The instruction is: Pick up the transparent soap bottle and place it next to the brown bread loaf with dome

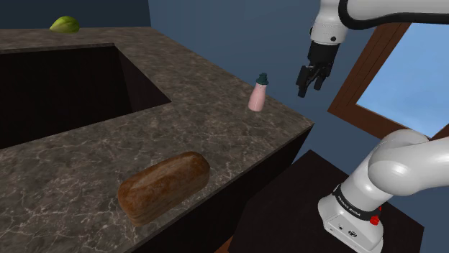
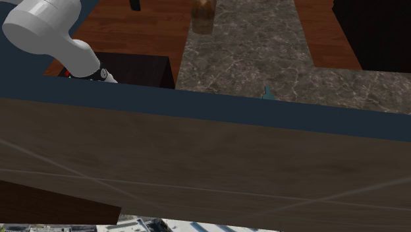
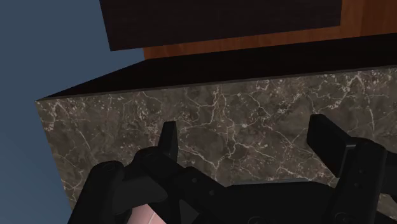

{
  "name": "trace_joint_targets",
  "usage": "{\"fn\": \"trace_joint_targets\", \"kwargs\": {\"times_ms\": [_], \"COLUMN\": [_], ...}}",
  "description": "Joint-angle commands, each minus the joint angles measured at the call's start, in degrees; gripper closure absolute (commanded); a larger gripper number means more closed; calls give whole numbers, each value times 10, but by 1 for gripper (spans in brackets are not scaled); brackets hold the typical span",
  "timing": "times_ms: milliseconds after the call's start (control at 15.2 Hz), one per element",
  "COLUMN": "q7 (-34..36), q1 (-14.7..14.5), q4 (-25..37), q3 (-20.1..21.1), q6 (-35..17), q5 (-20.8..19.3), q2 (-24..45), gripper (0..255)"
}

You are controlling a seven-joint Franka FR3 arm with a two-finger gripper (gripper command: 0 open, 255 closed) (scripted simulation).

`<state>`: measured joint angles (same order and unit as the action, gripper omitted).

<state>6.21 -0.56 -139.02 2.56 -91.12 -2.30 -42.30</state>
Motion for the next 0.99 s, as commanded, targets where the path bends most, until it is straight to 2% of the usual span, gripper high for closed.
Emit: {"fn": "trace_joint_targets", "kwargs": {"times_ms": [0, 462, 924], "q7": [0, -50, -102], "q1": [0, 22, 36], "q4": [0, -5, 31], "q3": [0, -50, -98], "q6": [0, -142, -270], "q5": [0, -29, -34], "q2": [0, 90, 206], "gripper": [0, 0, 0]}}
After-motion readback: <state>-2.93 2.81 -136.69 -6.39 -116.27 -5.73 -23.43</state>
